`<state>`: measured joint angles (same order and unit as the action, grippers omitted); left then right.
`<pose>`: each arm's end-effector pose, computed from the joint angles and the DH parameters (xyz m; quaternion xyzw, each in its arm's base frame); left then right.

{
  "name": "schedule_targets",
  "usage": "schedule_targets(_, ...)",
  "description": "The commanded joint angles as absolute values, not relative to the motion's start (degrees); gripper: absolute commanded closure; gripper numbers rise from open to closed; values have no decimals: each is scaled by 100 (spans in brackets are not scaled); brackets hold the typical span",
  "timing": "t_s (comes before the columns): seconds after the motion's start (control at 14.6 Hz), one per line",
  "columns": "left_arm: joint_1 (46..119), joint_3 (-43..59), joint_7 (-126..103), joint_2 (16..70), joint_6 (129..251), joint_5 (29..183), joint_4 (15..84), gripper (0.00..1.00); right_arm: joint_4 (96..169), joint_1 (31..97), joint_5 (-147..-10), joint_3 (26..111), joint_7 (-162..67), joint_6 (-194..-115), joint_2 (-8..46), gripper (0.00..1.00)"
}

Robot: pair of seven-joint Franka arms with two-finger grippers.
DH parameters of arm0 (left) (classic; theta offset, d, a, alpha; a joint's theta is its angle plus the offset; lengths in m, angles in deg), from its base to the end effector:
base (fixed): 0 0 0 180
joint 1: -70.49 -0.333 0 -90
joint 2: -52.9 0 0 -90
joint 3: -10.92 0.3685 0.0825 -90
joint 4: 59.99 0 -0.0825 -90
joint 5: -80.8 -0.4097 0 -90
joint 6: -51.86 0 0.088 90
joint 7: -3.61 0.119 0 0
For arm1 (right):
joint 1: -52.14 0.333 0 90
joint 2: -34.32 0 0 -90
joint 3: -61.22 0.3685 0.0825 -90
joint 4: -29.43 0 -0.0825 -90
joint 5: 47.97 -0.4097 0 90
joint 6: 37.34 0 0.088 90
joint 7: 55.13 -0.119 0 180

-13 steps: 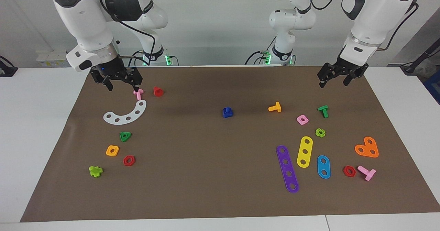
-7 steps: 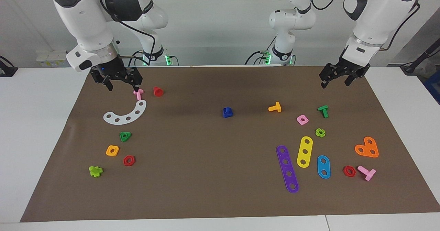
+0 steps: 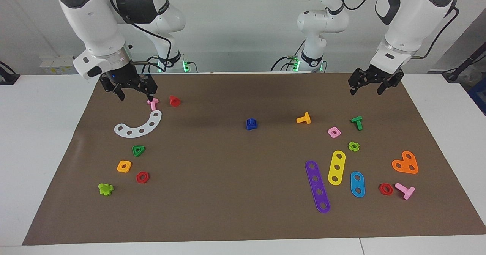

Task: Unscrew and place screws in storage area
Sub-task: 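Swing the left gripper from the table edge toward the blue cube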

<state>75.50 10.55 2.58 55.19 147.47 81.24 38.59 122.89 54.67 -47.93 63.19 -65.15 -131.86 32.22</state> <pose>0.5680 -0.0544 0.6216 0.9993 -0.0375 -0.0061 0.0034 0.5957 0.0464 0.6201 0.9988 -0.0481 -0.0090 0.0009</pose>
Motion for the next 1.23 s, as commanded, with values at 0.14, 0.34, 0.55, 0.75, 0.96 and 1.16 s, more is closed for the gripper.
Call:
schedule_targets(0.14,7978,1021,73,5651,15020,8282,4187,0,12418,5416,-4956,6333,-6348,-13147,3353,0)
schedule_targets(0.34,8655,1021,-885,5502,15582,8300,4390,1,12418,5416,-4956,6333,-6348,-13147,3353,0)
schedule_targets(0.55,9200,1021,-1535,5098,16126,8625,4381,1,12418,5416,-4956,6333,-6348,-13147,3353,0)
schedule_targets(0.75,9824,1021,-2361,4702,16768,8634,4363,3,12418,5416,-4956,6333,-6348,-13147,3353,0)
schedule_targets(0.96,10229,1021,-2863,4526,17200,8634,4390,5,12418,5416,-4956,6333,-6348,-13147,3353,0)
schedule_targets(1.16,10625,1030,-3216,4280,17446,8634,4407,7,12418,5416,-4956,6333,-6348,-13147,3353,0)
